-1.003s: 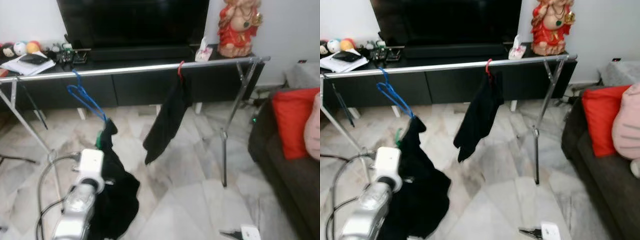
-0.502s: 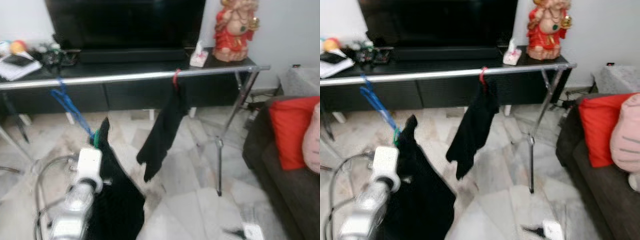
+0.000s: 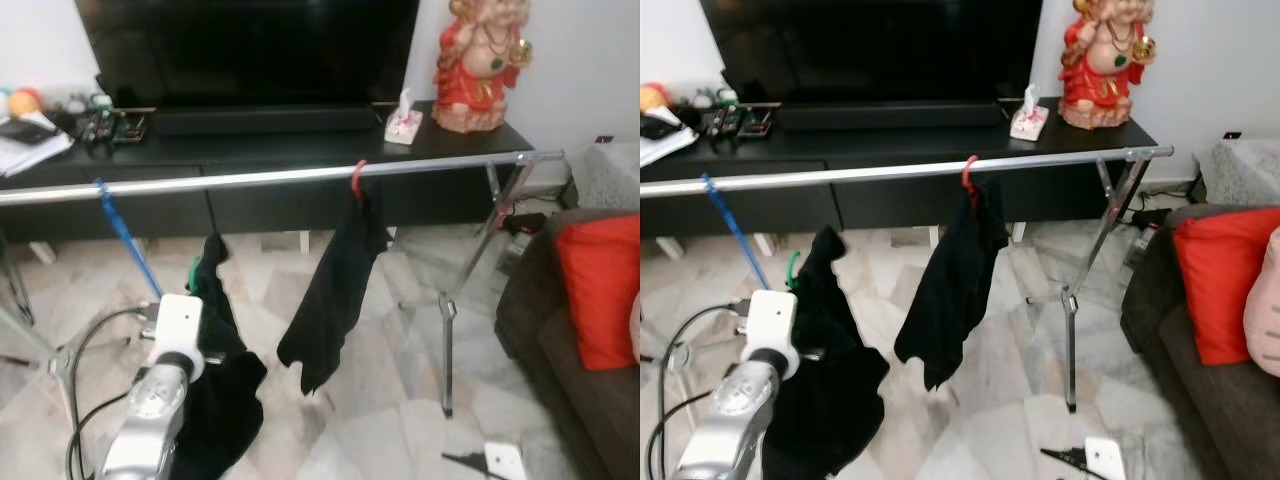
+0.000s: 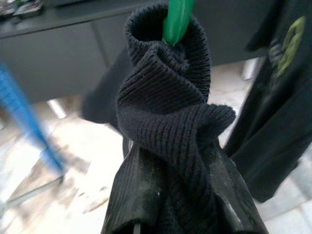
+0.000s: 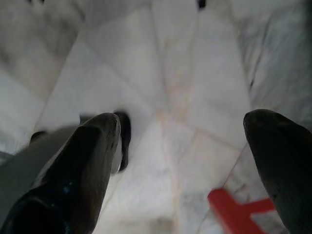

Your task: Hang hanger

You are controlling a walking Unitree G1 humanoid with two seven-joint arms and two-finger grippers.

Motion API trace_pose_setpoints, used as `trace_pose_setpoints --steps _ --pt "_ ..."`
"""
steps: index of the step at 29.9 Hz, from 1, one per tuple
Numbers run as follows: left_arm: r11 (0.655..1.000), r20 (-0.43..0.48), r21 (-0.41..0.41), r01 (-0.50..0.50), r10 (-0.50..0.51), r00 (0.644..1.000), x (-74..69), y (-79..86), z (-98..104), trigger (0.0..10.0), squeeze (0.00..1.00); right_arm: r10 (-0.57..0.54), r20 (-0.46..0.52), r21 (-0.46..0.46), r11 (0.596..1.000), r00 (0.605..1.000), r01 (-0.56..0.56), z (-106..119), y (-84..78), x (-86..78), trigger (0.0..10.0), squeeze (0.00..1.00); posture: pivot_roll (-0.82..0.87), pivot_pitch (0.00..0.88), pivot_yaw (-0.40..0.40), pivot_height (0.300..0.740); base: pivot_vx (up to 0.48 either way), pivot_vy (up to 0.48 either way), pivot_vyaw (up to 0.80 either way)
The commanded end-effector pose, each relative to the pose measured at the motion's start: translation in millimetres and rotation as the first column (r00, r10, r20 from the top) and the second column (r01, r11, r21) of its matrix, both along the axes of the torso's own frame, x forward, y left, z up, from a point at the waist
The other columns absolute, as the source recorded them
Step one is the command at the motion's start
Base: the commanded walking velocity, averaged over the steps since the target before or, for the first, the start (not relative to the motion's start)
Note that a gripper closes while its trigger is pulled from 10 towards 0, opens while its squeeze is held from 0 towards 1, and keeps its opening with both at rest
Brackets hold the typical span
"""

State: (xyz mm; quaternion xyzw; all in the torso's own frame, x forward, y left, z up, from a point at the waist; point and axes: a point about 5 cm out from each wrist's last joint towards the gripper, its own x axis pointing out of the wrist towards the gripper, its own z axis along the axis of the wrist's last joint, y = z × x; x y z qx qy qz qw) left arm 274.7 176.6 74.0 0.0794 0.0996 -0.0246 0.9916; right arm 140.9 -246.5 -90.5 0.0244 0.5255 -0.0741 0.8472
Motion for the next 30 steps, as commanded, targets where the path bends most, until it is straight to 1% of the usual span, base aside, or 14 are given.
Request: trace_pose_setpoints --steps 1,7,11,15,17,18,19,20,25,28,30 --pt "1.0 0.038 0.025 -0.014 0.013 0.999 2.6 7.3 9 10.0 0.0 0.0 0.017 0.005 1.0 1.0 0.0 1 2.7 4.7 10.0 0.0 0.04 0.0 -0.044 0.716 0.322 0.0 0.0" --pt "1.0 0.038 0.023 -0.01 0.009 0.999 1.8 6.9 9 10.0 0.0 -0.009 0.019 -0.002 1.0 1.0 0.009 3 -5.9 1.6 10.0 0.0 0.05 0.0 -0.044 0.716 0.319 0.0 0.0" --pt "1.0 0.042 0.019 -0.004 0.003 0.999 1.9 6.7 9 10.0 0.0 -0.008 0.021 -0.003 1.0 1.0 0.008 3 -7.2 1.7 10.0 0.0 0.05 0.0 -0.044 0.716 0.317 0.0 0.0" --pt "1.0 0.057 0.013 0.004 -0.004 0.998 2.1 6.3 12 10.0 0.0 -0.003 0.026 -0.002 1.0 1.0 0.003 3 -4.8 3.9 10.0 0.0 0.05 0.0 -0.044 0.716 0.323 0.0 0.0" --pt "1.0 0.069 0.009 0.015 -0.016 0.998 2.0 5.3 13 10.0 0.0 0.001 0.03 0.001 1.0 1.0 -0.001 3 -0.2 6.7 10.0 0.0 0.05 0.0 -0.044 0.716 0.326 0.0 0.0" --pt "0.999 0.077 0.03 0.032 -0.034 0.996 1.6 4.1 14 10.0 0.0 0.003 0.035 0.003 1.0 0.999 -0.003 2 3.9 8.7 10.0 0.0 0.05 0.0 -0.044 0.716 0.319 0.0 0.0" --pt "0.999 0.083 0.024 0.04 -0.042 0.996 1.1 3.0 14 10.0 0.0 0.005 0.037 0.007 1.0 0.999 -0.005 2 9.2 10.8 10.0 0.0 0.05 0.0 -0.044 0.716 0.322 0.0 0.0" --pt "0.999 0.083 0.024 0.04 -0.042 0.996 1.1 3.0 14 10.0 0.0 0.005 0.037 0.007 1.0 0.999 -0.005 2 9.2 10.8 10.0 0.0 0.05 0.0 -0.044 0.716 0.322 0.0 0.0" --pt "0.998 0.1 0.014 0.057 -0.059 0.993 2.2 0.2 17 10.0 0.0 0.014 0.038 0.015 1.0 0.999 -0.015 0 21.1 15.0 10.0 0.0 0.05 0.0 -0.048 0.716 0.323 0.0 0.0" --pt "0.998 0.106 0.017 0.058 -0.06 0.993 3.2 0.1 18 10.0 0.0 0.014 0.038 0.014 1.0 0.999 -0.015 0 20.3 14.9 10.0 0.0 0.05 0.0 -0.048 0.716 0.316 0.0 0.0" --pt "0.998 0.114 0.015 0.053 -0.055 0.992 4.4 0.9 19 10.0 0.0 0.01 0.038 0.006 1.0 0.999 -0.01 2 12.2 12.6 10.0 0.0 0.05 0.0 -0.048 0.716 0.315 0.0 0.0"
